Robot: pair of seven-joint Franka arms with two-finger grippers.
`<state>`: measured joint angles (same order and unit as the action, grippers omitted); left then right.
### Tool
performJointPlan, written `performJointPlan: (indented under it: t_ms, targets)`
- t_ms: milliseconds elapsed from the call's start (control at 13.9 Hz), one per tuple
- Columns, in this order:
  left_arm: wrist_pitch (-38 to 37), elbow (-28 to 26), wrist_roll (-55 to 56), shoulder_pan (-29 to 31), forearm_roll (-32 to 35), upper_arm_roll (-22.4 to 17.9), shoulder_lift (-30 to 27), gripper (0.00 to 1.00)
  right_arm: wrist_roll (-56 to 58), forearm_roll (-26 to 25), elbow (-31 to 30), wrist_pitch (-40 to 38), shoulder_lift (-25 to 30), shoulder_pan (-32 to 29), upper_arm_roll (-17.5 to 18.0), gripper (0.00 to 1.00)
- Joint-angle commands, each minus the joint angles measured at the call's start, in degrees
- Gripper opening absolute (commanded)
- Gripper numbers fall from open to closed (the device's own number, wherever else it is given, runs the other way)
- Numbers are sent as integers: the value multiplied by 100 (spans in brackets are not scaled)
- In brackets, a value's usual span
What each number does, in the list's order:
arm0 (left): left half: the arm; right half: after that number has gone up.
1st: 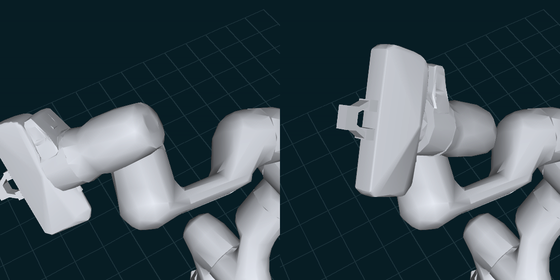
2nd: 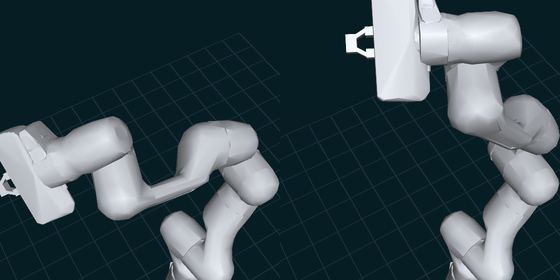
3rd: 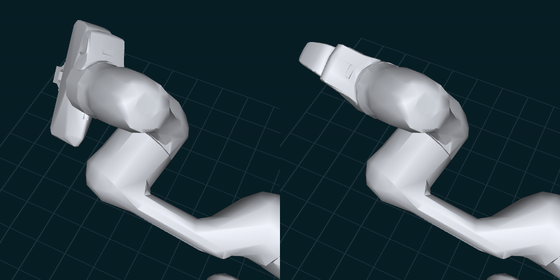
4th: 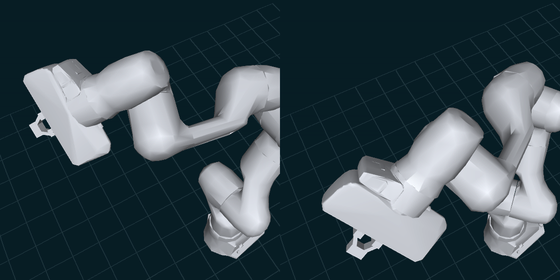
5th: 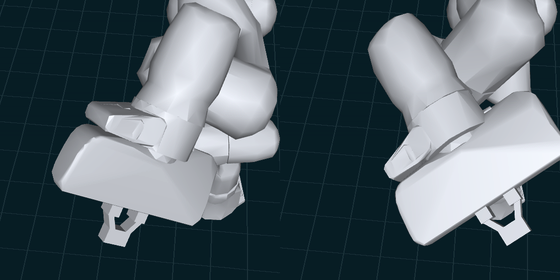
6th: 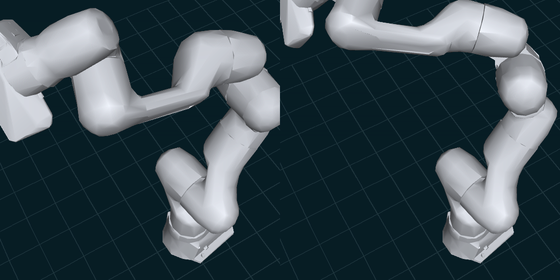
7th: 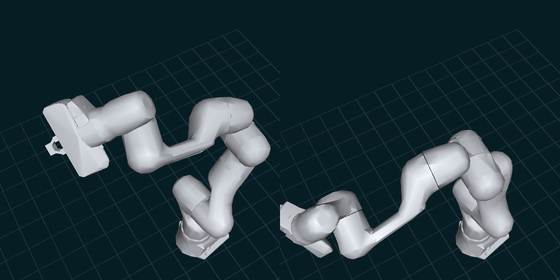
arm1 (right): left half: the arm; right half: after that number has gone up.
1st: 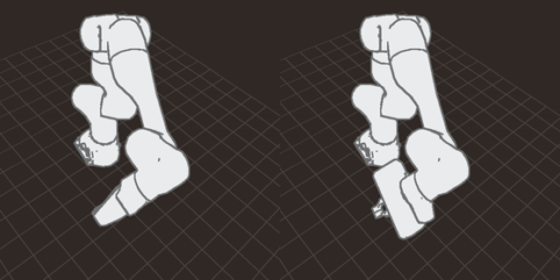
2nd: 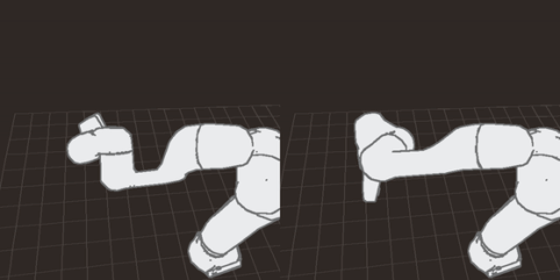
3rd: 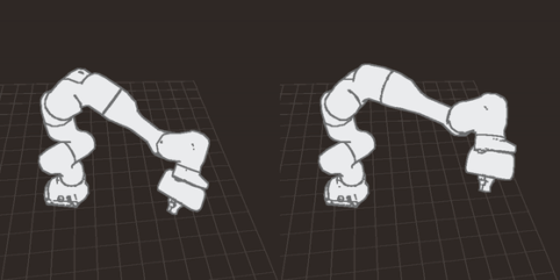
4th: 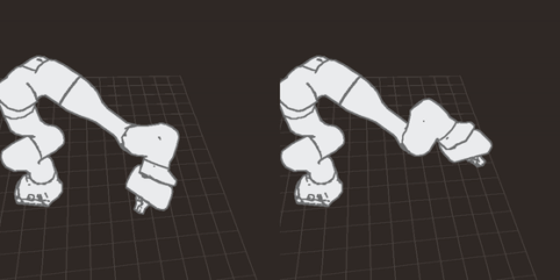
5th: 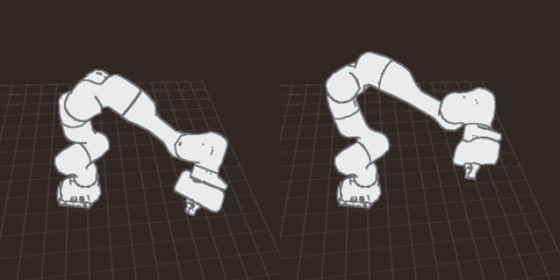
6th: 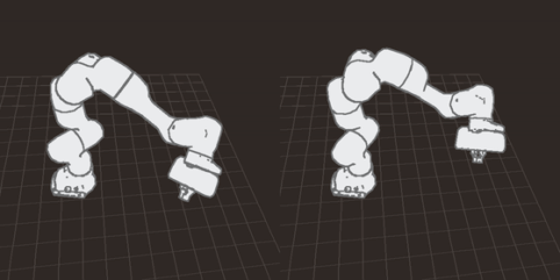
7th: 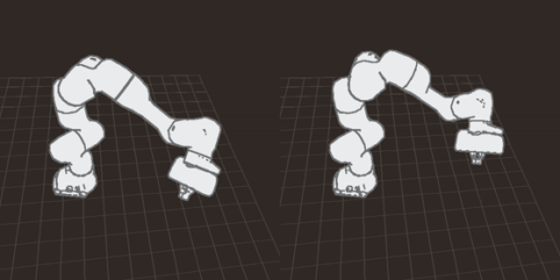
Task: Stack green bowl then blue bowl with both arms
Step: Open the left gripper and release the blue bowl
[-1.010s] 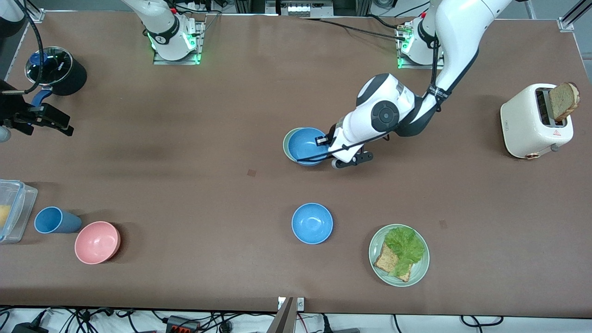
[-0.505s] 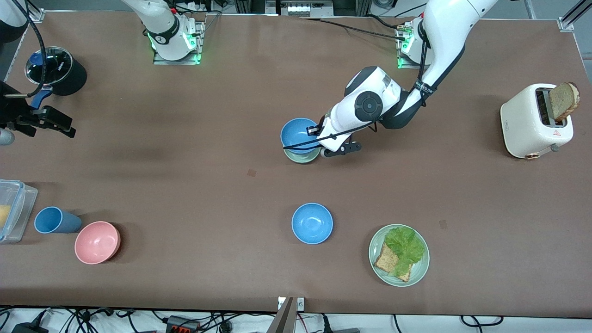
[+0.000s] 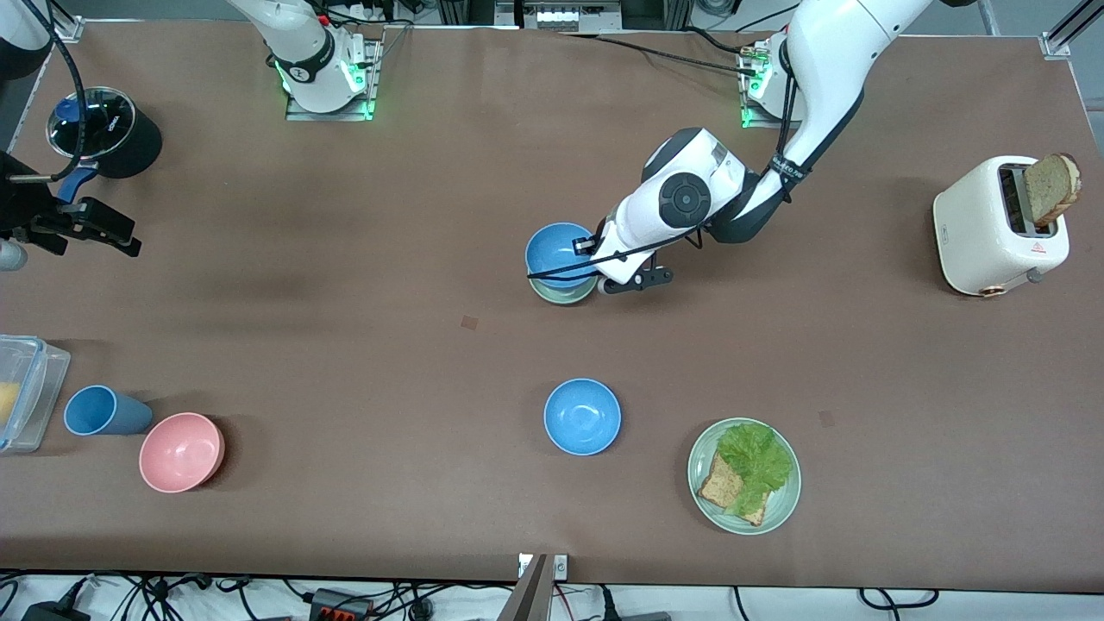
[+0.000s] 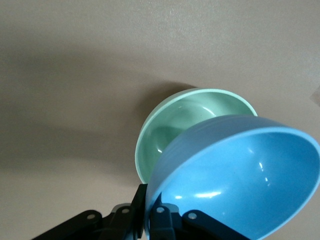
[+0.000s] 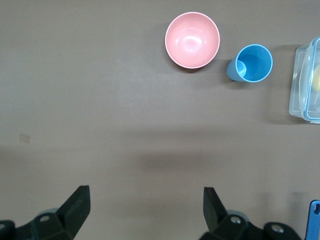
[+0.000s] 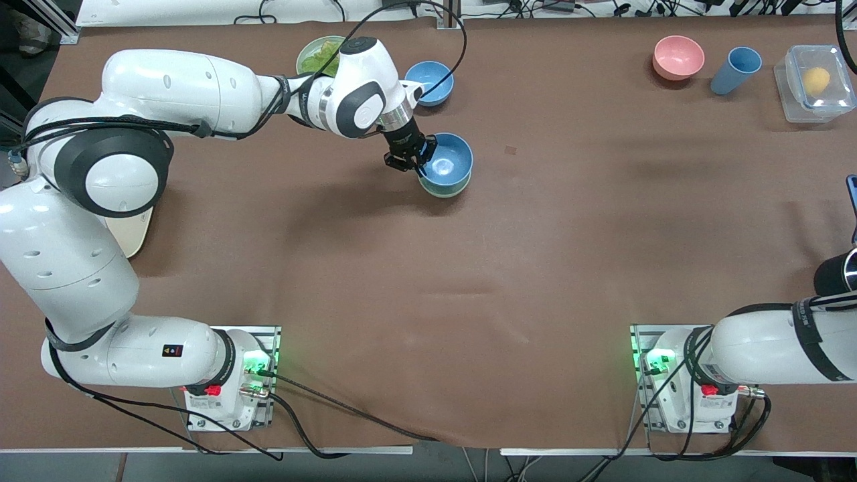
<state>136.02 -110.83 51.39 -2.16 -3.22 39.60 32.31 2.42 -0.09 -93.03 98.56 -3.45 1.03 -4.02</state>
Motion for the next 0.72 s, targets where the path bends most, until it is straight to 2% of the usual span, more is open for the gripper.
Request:
performJointPlan:
  t_ms: [0,72,361,505,649]
  targets:
    - [48,17,247,-4,120,-13,-23,36,48,0,66,-47,-15,-77,51,100]
    - [13,44,370,48,129,-13,-49,47,48,0,66,-30,-15,-77,51,100]
    - [-864,465,363,285,129,22,-190,54,48,0,66,-39,-15,-77,51,100]
    - [-1287,789,292,523,129,48,-286,63,48,0,66,-39,-15,-77,51,100]
    - [-1672,1228,196,620,129,22,-287,63,48,0,66,-47,-15,-68,51,100]
